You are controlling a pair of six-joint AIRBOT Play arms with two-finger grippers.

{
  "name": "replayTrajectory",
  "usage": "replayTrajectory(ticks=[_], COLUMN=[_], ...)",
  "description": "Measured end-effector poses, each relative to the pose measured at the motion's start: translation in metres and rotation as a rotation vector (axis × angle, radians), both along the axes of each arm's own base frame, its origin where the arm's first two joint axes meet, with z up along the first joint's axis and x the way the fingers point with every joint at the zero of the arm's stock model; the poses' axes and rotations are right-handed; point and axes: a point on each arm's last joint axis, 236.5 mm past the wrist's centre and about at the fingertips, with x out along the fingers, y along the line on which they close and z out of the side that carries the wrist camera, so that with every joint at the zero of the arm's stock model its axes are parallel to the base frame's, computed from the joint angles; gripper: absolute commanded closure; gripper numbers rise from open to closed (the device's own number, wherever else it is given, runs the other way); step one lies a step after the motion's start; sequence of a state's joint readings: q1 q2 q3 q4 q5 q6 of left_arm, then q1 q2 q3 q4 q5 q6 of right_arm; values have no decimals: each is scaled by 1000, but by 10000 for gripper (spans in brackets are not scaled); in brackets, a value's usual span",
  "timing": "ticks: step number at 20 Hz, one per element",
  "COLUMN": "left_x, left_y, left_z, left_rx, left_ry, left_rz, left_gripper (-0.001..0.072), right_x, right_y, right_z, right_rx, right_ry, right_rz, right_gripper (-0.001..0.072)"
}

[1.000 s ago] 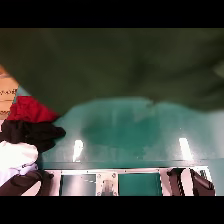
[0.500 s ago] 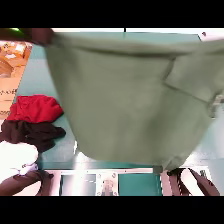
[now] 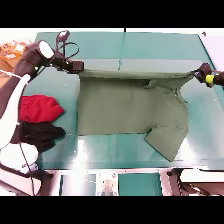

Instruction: Fold the shirts.

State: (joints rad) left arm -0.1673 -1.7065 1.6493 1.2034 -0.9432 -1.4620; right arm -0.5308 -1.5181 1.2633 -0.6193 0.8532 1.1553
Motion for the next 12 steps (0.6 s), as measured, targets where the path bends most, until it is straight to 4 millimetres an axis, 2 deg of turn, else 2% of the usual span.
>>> replayTrajectory(ticks=[3, 5, 8, 12], left_x=[9, 4, -14, -43], left_y=[7, 8, 4, 2], left_z=[-31, -53, -75, -93], left_rx=[-14, -13, -16, -9], left_ry=[41, 93, 187, 307], left_rz=[21, 3, -43, -97], left_gripper=[687, 687, 687, 687], right_x=[6, 0, -25, -56], right_y=[-8, -12, -15, -16], right_z=[-32, -49, -74, -101], right_rx=[32, 36, 41, 59], right_ry=[53, 96, 183, 273], right_rz=[6, 22, 46, 51], right_gripper=[697, 697, 697, 697])
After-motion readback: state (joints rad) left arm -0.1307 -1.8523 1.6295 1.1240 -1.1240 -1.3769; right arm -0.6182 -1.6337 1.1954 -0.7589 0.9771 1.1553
